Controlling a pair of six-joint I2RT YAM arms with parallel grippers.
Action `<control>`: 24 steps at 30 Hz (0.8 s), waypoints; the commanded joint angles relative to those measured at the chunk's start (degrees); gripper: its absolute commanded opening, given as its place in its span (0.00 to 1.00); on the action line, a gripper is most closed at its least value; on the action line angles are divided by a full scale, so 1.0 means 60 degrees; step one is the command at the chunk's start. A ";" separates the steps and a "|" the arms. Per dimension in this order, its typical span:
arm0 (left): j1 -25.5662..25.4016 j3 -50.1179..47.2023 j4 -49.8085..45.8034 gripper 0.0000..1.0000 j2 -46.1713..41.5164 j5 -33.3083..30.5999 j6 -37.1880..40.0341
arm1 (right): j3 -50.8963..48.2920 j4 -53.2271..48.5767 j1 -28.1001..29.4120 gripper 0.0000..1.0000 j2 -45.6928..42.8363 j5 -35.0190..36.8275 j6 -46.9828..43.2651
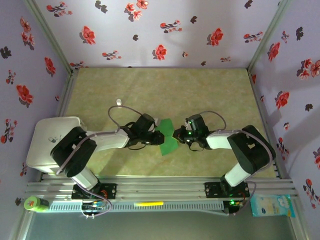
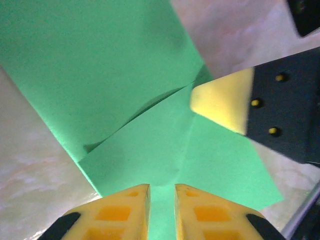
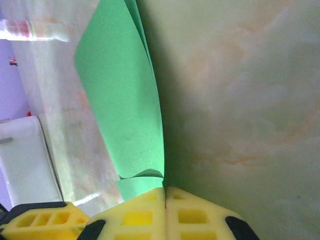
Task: Fold a paper plane with a square sheet of paper (pick it up from the middle)
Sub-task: Turn over the paper at the center of the table.
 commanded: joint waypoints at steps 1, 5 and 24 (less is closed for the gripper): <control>0.0070 -0.0265 0.0453 0.20 -0.0612 -0.0489 0.0014 | -0.0140 0.0045 -0.0081 0.04 -0.0456 0.0371 -0.0089; 0.0088 -0.0629 0.0416 0.20 -0.1199 -0.1033 0.0048 | -0.0216 -0.0241 -0.0074 0.03 -0.0922 0.0747 -0.0163; 0.0304 -0.1544 0.1067 0.20 -0.2712 -0.1111 -0.0708 | 0.0903 -0.5905 -0.0038 0.03 -0.4158 0.3585 -0.0154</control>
